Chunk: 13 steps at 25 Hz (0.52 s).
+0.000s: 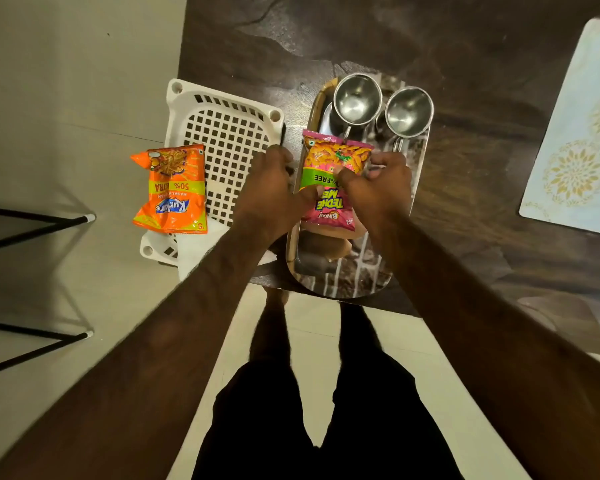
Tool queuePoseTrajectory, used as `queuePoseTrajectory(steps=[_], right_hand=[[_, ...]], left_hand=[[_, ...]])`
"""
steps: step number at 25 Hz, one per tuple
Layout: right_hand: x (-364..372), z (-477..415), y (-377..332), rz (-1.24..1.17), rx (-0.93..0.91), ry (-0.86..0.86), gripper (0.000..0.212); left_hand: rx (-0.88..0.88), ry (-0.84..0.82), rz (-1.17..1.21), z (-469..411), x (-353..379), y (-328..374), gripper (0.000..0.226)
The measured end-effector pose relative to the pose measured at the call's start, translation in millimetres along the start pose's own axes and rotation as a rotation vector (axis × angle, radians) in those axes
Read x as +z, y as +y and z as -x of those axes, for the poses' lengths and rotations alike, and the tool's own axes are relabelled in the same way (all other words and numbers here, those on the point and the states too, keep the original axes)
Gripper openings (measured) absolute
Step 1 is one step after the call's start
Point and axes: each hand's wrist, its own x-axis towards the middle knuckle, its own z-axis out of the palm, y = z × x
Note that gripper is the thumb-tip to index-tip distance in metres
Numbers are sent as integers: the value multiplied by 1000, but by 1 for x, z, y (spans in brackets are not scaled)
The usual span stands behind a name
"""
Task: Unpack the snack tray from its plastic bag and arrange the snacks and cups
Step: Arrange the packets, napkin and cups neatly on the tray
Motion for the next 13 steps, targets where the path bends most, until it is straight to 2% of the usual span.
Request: queuePoseTrajectory(steps=[2,4,7,10,13], right_hand=[[-5,19,4,19,-85,73,42],[-7,39,3,12,-137,73,29],[8,61,-4,-31,-103,-109,19],[31,72,-12,7,-155,-289,22],[50,82,-23,45,-221,-389,27]], left_hand=[[-2,104,18,7,-24,-12,54],[-42,245,9,14,-56,-35,43],[-214,392,-131,18,-100,-80,37],[-447,317,-292,11,-125,-115,50],[-491,121,-283,3,-131,-124,55]])
